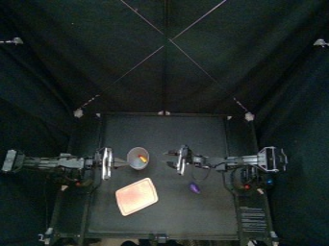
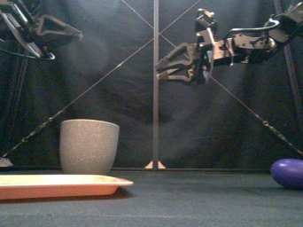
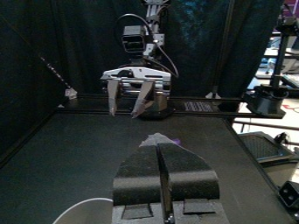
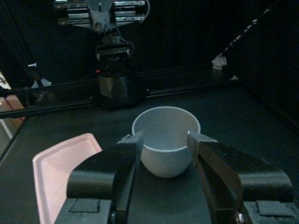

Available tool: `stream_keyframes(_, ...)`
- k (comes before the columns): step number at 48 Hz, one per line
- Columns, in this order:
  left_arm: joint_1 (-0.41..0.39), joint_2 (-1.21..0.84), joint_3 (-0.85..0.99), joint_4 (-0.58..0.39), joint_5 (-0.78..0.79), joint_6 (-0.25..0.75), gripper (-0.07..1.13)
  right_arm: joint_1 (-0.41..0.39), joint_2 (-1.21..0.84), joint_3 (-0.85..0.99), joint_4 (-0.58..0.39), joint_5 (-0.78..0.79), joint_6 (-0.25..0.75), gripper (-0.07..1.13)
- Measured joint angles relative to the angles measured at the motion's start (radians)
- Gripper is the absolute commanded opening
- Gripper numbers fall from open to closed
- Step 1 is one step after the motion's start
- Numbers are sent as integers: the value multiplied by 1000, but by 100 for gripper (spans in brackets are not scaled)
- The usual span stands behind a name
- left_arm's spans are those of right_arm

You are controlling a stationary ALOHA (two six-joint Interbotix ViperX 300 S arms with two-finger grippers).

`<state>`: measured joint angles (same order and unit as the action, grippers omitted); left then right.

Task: Pick the shrimp then place it in the grey bowl
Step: Drop shrimp in the grey bowl and return to neutral

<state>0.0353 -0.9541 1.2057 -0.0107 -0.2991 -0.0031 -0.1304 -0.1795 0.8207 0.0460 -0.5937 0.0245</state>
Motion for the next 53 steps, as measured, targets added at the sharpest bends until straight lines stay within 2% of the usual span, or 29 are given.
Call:
stream_keyframes(29,0,0,2,0,-3,-2,19,9,-146,121,23,-8,2,82)
stream_keyframes(53,0,0,0,0,-3,0,20,21,-156,143,37,-28,-2,82)
